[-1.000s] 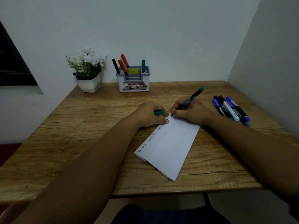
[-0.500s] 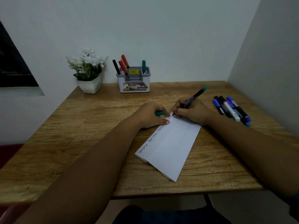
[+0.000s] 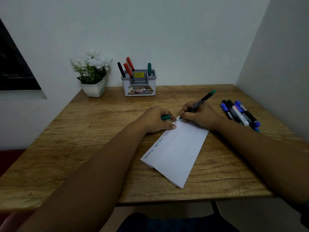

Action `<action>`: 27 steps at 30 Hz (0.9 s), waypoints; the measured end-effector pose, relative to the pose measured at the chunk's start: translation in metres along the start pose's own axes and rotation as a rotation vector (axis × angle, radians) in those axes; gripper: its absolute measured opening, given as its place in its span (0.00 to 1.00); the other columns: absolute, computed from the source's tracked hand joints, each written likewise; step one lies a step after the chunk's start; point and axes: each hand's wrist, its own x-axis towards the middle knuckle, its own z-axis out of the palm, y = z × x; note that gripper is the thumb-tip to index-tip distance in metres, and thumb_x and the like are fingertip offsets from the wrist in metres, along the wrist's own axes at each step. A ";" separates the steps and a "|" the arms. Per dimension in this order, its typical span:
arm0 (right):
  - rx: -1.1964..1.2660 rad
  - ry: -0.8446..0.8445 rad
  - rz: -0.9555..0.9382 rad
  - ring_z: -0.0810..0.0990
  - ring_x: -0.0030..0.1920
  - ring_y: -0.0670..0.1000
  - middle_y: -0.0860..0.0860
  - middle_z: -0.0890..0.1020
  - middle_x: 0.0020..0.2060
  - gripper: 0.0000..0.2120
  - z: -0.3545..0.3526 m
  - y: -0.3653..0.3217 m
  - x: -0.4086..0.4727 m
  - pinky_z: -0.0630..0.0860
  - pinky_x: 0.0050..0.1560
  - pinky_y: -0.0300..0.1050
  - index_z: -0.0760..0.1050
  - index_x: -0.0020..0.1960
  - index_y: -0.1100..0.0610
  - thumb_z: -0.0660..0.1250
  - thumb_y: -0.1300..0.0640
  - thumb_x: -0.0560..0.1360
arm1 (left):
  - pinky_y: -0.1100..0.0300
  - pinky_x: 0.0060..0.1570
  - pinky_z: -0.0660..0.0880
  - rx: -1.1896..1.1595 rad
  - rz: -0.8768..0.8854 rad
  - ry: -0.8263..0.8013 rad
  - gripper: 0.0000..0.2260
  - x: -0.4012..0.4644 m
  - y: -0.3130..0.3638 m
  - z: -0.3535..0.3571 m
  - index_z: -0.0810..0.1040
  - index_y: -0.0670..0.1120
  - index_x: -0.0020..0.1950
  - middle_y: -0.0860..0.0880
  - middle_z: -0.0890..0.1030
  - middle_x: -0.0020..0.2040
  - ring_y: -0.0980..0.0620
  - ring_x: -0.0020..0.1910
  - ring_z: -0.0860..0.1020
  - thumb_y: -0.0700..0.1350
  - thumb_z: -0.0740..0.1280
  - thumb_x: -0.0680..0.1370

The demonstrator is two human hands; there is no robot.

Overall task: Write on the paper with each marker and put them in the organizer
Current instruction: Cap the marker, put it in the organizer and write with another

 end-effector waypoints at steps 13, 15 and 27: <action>-0.047 0.019 0.001 0.80 0.43 0.37 0.42 0.84 0.39 0.04 0.000 0.002 0.000 0.74 0.47 0.32 0.82 0.43 0.54 0.70 0.61 0.74 | 0.57 0.52 0.74 -0.010 -0.001 -0.009 0.13 -0.002 0.002 0.000 0.83 0.54 0.54 0.54 0.81 0.52 0.53 0.52 0.76 0.52 0.75 0.70; -0.059 0.008 0.000 0.80 0.42 0.37 0.42 0.84 0.39 0.03 0.000 0.002 0.000 0.73 0.46 0.33 0.82 0.44 0.54 0.70 0.61 0.74 | 0.57 0.52 0.75 -0.007 -0.008 -0.010 0.13 -0.002 0.002 -0.001 0.83 0.54 0.54 0.53 0.81 0.53 0.53 0.52 0.76 0.53 0.75 0.70; -0.057 0.028 -0.006 0.79 0.41 0.35 0.44 0.84 0.40 0.04 0.002 0.002 0.001 0.71 0.41 0.24 0.82 0.43 0.54 0.71 0.61 0.74 | 0.58 0.52 0.75 0.008 -0.002 -0.020 0.13 -0.002 0.003 -0.002 0.83 0.53 0.55 0.52 0.81 0.54 0.53 0.52 0.77 0.52 0.75 0.71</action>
